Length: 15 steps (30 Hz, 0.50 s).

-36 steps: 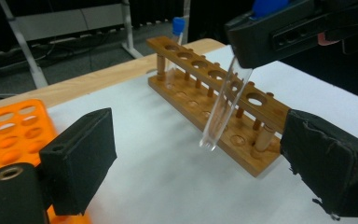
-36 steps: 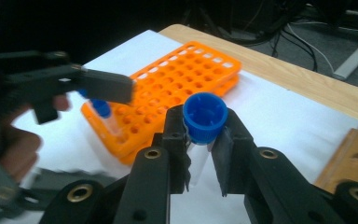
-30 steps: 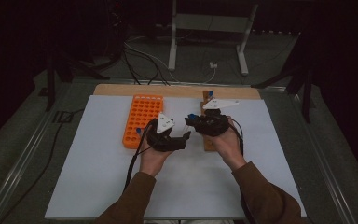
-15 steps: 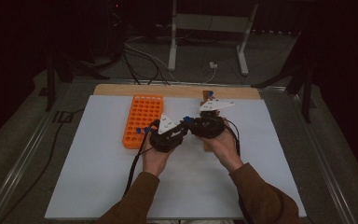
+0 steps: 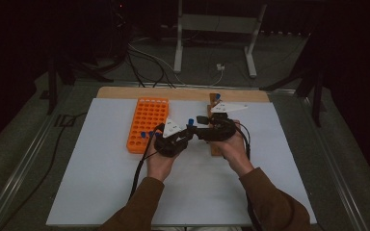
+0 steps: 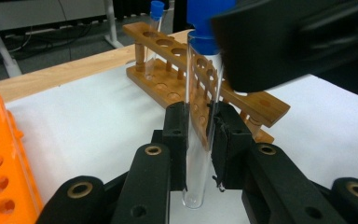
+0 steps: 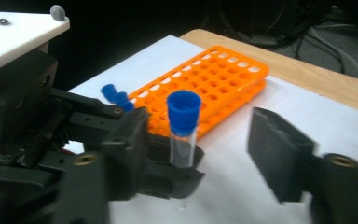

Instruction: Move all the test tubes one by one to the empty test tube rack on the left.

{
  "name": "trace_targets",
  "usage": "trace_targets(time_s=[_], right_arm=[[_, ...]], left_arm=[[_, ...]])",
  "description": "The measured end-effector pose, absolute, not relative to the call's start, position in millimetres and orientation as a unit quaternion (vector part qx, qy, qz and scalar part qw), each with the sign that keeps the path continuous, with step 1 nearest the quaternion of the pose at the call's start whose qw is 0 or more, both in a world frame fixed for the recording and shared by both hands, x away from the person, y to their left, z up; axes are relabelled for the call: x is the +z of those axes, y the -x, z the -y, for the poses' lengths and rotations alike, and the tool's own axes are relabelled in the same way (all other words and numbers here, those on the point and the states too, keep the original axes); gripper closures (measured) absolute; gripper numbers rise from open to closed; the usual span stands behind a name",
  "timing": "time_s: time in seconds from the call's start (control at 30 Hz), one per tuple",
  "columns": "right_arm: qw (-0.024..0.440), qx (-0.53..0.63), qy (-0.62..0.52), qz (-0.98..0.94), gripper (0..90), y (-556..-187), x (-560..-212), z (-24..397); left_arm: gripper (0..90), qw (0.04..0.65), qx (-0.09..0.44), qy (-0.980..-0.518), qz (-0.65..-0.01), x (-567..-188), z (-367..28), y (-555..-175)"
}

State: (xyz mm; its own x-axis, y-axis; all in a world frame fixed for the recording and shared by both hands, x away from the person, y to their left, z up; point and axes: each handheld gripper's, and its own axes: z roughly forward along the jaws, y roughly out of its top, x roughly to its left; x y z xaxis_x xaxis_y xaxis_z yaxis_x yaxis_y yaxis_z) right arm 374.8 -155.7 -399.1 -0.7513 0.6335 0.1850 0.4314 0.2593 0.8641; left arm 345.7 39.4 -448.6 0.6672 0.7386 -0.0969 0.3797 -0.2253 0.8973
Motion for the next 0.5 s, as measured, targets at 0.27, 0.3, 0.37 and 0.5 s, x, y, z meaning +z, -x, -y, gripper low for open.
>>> trace_targets(time_s=[0.27,0.3,0.37,0.5], right_arm=[[0.139,0.513,-0.339,-0.776,14.5,-373,-398,161],[0.143,0.513,-0.339,-0.775,13.2,-373,-398,162],[0.148,0.513,-0.339,-0.774,9.0,-372,-398,165],[0.161,0.504,-0.339,-0.778,3.8,-372,-401,170]], left_arm=[[78.2,0.504,0.175,-0.759,-0.374,-452,-44,-347],[78.2,0.504,0.176,-0.759,-0.374,-451,-44,-347],[78.2,0.507,0.175,-0.757,-0.374,-450,-46,-346],[78.2,0.514,0.175,-0.753,-0.372,-445,-53,-344]])
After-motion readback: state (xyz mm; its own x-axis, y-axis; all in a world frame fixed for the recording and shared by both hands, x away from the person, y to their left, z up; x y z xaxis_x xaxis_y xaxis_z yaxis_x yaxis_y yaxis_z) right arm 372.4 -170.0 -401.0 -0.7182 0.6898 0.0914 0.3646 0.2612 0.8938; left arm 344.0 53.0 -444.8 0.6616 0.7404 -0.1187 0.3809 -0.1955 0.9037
